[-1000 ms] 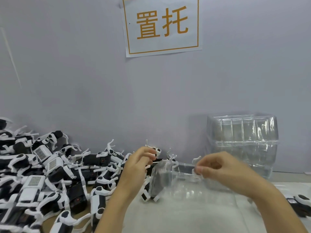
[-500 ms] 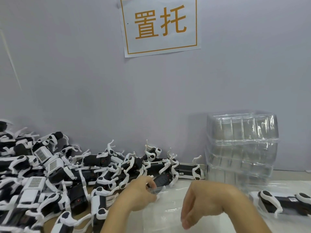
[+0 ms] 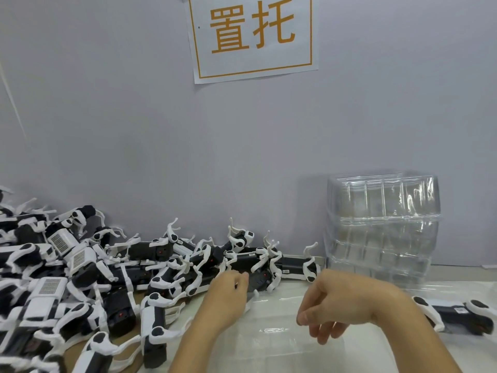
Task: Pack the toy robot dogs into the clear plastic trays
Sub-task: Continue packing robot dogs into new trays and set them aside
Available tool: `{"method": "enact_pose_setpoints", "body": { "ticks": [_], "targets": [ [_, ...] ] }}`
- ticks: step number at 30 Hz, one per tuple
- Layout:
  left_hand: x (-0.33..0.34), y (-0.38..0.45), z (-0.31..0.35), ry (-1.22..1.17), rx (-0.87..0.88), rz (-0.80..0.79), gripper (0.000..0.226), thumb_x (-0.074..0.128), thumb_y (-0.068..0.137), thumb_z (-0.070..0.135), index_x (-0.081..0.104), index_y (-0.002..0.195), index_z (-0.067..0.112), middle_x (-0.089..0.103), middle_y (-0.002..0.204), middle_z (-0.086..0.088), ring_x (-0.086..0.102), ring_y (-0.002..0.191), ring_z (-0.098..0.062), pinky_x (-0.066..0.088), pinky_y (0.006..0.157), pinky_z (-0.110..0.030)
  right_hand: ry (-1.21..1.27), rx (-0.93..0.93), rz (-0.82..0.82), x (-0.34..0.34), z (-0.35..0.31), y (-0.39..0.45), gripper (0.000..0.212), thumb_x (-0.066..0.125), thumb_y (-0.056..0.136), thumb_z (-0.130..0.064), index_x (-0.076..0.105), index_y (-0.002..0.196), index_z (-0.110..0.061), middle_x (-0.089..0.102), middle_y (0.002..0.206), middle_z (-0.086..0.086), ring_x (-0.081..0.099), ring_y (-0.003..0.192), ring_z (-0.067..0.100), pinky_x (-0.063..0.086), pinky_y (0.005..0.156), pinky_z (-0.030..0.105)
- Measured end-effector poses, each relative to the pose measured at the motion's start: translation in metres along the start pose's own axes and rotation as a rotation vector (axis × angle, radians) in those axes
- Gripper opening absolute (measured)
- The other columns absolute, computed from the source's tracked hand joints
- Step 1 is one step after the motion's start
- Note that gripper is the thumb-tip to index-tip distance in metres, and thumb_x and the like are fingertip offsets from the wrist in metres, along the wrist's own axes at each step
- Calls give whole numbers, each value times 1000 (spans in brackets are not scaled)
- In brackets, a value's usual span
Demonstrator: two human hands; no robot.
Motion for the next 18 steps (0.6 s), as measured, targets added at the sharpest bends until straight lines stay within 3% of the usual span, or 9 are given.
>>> {"method": "enact_pose_setpoints", "body": {
  "ticks": [3, 4, 6, 8, 11, 16, 18],
  "targets": [
    [-11, 1, -12, 20, -13, 163, 49, 53, 100, 20, 48, 51, 16, 49, 49, 10, 45, 48, -6, 38, 52, -19, 10, 7, 1, 1, 0, 0, 18, 69, 91, -25, 76, 99, -11, 76, 80, -2, 74, 79, 11, 54, 67, 19],
    [-15, 2, -16, 19, -17, 202, 47, 56, 97, 14, 55, 51, 18, 49, 52, 13, 45, 51, -3, 40, 56, -18, 18, 9, 1, 1, 1, -1, 19, 69, 91, -26, 75, 100, -11, 76, 82, -1, 75, 80, 11, 54, 67, 19],
    [-20, 2, -23, -28, -46, 244, 32, 56, 95, 4, 79, 78, 19, 66, 78, 9, 61, 73, -5, 52, 73, -23, 37, 11, 0, 1, 0, -1, 21, 69, 91, -28, 75, 101, -10, 77, 86, 1, 74, 81, 10, 54, 68, 18],
    [-25, 0, -25, -35, -72, 300, 37, 52, 91, -6, 80, 97, 17, 72, 91, 1, 65, 81, -13, 52, 74, -25, 34, 9, -6, 3, -2, 0, 22, 69, 91, -29, 75, 102, -12, 77, 89, 0, 74, 83, 9, 54, 70, 18],
    [-33, -2, -25, -20, -58, 401, 43, 49, 87, -12, 81, 94, 16, 74, 93, -4, 61, 78, -13, 45, 68, -23, -18, 13, -6, 6, -5, 1, 21, 69, 90, -32, 75, 101, -15, 77, 85, -5, 73, 81, 4, 54, 71, 17],
    [-59, -9, -9, -55, 40, 597, 41, 48, 85, -16, 80, 95, 8, 74, 92, -7, 63, 85, -18, 42, 79, -21, -58, 9, 7, 5, -7, 1, 19, 67, 92, -33, 74, 101, -17, 76, 79, -9, 73, 77, 2, 54, 71, 16],
    [-72, -16, 6, -111, 122, 694, 39, 49, 84, -18, 79, 93, 5, 74, 88, -3, 65, 82, -15, 42, 79, -12, -90, -3, 41, 4, -9, 3, 17, 66, 92, -33, 74, 100, -20, 76, 80, -7, 72, 74, 1, 55, 72, 17]
  ]
}}
Point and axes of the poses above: each hand's wrist, its own y-axis towards the middle knuckle, its own x-axis out of the palm, z = x × y, the point moved 5 cm from there along y, towards the middle knuckle
